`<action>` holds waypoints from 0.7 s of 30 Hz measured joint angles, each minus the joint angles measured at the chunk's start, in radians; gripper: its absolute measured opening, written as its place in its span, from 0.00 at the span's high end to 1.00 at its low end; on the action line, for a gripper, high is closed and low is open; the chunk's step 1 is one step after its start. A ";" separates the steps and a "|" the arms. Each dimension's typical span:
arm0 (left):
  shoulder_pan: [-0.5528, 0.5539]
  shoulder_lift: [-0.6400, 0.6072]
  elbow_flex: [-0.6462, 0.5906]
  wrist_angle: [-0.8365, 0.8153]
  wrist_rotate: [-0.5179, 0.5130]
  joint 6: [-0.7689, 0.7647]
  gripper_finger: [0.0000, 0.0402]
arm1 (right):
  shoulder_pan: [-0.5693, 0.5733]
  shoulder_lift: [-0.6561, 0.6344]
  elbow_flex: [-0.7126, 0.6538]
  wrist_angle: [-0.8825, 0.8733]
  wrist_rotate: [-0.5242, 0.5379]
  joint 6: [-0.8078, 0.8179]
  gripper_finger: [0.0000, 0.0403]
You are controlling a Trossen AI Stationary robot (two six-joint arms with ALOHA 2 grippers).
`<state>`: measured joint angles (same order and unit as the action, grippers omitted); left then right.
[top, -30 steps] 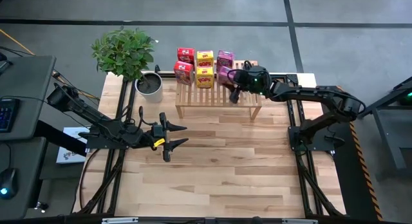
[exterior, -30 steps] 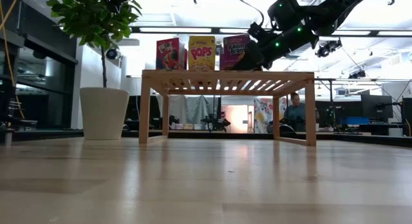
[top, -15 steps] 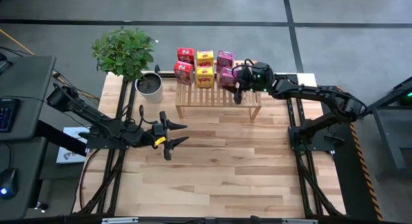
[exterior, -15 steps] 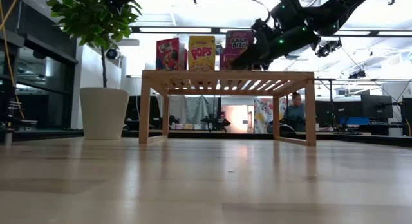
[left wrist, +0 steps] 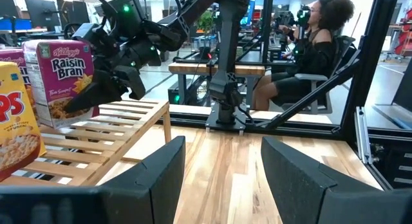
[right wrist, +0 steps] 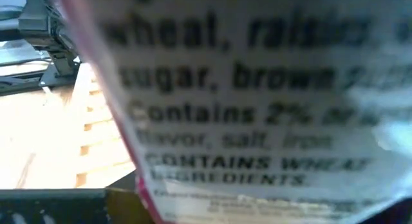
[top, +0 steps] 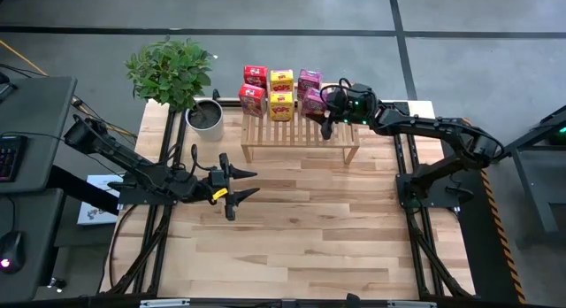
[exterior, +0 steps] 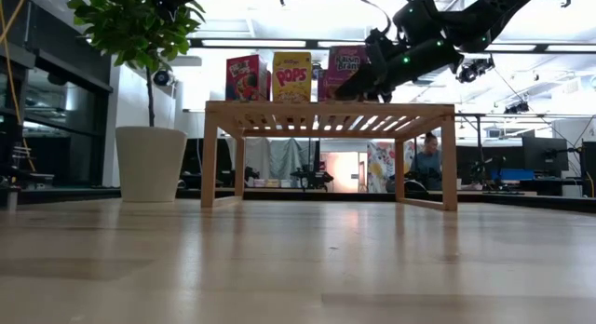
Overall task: Stack cereal on shelf
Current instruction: Align the violet cereal box with the other violet cereal box on the shelf
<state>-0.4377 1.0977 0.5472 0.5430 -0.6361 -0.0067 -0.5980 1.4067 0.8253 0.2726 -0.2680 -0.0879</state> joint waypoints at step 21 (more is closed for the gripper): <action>0.002 0.000 0.000 0.000 0.000 0.001 0.52 | 0.010 0.045 0.000 0.059 -0.023 -0.112 0.49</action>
<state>-0.4353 1.0977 0.5472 0.5432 -0.6357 -0.0055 -0.5884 1.4517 0.8253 0.3317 -0.2915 -0.2001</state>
